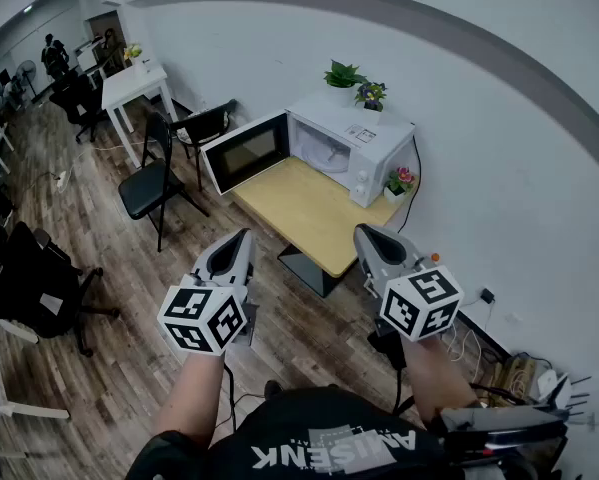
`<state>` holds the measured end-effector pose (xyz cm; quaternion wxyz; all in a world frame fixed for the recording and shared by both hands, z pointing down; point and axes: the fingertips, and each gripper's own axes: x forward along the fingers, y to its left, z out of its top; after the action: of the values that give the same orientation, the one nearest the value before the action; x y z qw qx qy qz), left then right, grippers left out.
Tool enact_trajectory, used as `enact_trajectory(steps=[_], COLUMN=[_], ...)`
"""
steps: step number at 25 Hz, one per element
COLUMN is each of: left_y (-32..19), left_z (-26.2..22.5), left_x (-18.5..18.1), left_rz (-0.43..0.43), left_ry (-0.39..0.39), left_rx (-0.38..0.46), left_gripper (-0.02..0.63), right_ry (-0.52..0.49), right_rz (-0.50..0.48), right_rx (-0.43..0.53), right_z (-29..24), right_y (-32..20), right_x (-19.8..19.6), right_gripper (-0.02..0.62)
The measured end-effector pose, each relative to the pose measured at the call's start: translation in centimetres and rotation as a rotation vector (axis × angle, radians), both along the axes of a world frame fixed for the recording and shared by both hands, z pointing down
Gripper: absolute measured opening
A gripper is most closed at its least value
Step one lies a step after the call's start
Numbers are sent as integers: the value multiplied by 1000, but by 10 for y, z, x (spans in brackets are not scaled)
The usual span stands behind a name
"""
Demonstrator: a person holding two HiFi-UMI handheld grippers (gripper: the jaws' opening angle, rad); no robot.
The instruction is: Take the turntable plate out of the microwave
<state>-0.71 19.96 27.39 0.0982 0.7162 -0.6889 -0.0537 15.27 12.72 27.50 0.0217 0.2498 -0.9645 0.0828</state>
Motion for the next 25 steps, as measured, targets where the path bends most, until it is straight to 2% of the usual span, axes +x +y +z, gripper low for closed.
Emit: enact_trajectory(steps=[9, 13, 20, 25], left_y=[12, 12, 15, 17], left_z=[-1, -1, 1, 6], left_x=[0, 0, -6, -16], left_rz=[-8, -14, -21, -14], left_ry=[21, 2, -13, -1], left_rx=[3, -5, -1, -2], left_gripper=[2, 2, 2, 2], right_ry=[-6, -19, -27, -16], right_rz=[25, 37, 45, 48], right_rx=[-16, 3, -17, -17], right_z=[1, -2, 0, 3], right_y=[5, 7, 10, 10], right_x=[4, 7, 4, -5], right_gripper=[5, 5, 5, 5])
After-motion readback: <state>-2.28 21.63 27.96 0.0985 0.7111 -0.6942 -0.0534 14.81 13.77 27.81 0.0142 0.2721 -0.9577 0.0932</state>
